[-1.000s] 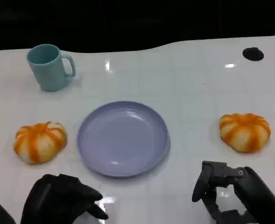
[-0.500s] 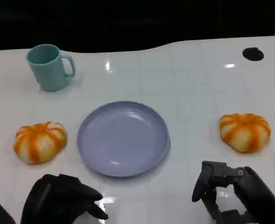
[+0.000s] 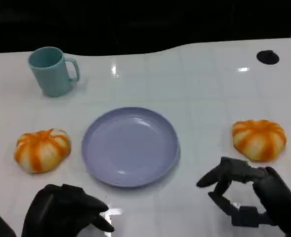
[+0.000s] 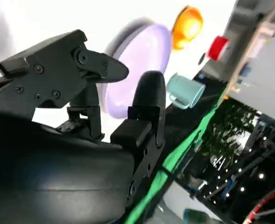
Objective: Grasp the bread from the table and place it into the plate.
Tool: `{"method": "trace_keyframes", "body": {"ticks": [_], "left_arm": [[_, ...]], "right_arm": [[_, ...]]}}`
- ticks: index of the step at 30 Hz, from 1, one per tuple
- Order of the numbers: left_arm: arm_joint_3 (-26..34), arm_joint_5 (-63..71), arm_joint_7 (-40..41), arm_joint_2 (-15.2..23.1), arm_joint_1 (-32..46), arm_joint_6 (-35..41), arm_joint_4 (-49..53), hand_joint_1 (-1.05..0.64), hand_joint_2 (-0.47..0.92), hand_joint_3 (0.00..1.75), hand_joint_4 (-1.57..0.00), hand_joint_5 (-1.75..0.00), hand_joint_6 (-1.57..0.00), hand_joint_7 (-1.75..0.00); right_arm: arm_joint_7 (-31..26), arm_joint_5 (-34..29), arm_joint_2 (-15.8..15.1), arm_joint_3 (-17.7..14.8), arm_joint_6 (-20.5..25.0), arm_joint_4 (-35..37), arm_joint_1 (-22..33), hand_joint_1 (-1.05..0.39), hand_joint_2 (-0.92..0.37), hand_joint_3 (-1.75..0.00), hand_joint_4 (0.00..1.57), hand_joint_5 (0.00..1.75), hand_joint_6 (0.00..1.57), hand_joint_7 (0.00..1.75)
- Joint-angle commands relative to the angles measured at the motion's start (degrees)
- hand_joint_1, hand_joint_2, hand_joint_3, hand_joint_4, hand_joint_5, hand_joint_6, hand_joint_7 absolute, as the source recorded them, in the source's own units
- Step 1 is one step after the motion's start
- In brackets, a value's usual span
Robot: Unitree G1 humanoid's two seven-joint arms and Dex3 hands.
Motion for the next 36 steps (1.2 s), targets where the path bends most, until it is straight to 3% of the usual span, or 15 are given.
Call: {"method": "trace_keyframes", "body": {"ticks": [1, 6, 12, 20, 22, 24, 36], "left_arm": [[0.53, -0.58, -0.42, 1.07, -0.07, 0.24, 0.32, -1.05, 0.77, 0.00, -1.57, -0.36, -1.57, -0.13], [0.49, -0.51, -0.54, 1.12, -0.22, 0.05, 0.60, -1.05, 0.77, 0.00, -1.57, -0.36, -1.57, -0.13], [0.43, -0.17, -0.17, 1.10, -0.16, -0.15, 0.49, -1.05, 0.77, 0.00, -1.57, -0.36, -1.57, -0.13], [0.44, -0.20, -0.18, 1.08, -0.16, -0.15, 0.48, -1.05, 0.77, 0.00, -1.57, -0.37, -1.57, -0.13], [0.40, -0.14, 0.01, 0.97, -0.22, -0.02, 0.50, -1.05, 0.77, 0.00, -1.57, -0.37, -1.57, -0.13], [0.38, -0.11, 0.09, 0.92, -0.25, 0.03, 0.51, -1.05, 0.77, 0.00, -1.57, -0.37, -1.57, -0.13], [0.38, -0.11, 0.09, 0.92, -0.26, 0.03, 0.51, -1.05, 0.77, 0.00, -1.57, -0.36, -1.57, -0.14]], "right_arm": [[-5.98, -7.98, -2.67, -2.02, -2.36, -0.87, -1.98, -0.25, -0.70, -0.47, 0.45, 1.11, 0.61, 0.57], [-12.76, -18.53, -5.63, -2.24, -2.17, -1.94, -3.31, -0.32, -0.86, -0.16, 0.36, 0.81, 0.62, 0.25], [-17.43, -29.99, -8.89, -1.82, 3.53, -7.26, -3.61, -0.40, -0.87, -0.04, 0.21, 0.63, 0.53, 0.09], [-18.55, -31.10, -10.10, -0.38, 6.56, -9.02, -3.36, -0.41, -0.87, -0.02, 0.16, 0.63, 0.51, 0.05], [-16.86, -38.75, -11.92, -0.74, 12.89, -12.92, -3.95, -0.45, -0.86, -0.01, 0.06, 0.60, 0.44, 0.02], [-16.14, -42.37, -12.74, -0.54, 16.50, -15.06, -4.07, -0.48, -0.85, -0.01, 0.01, 0.59, 0.40, 0.01], [-16.84, -41.99, -14.34, 1.90, 20.20, -16.48, -3.89, -0.48, -0.85, 0.00, 0.00, 0.60, 0.39, 0.01]]}}
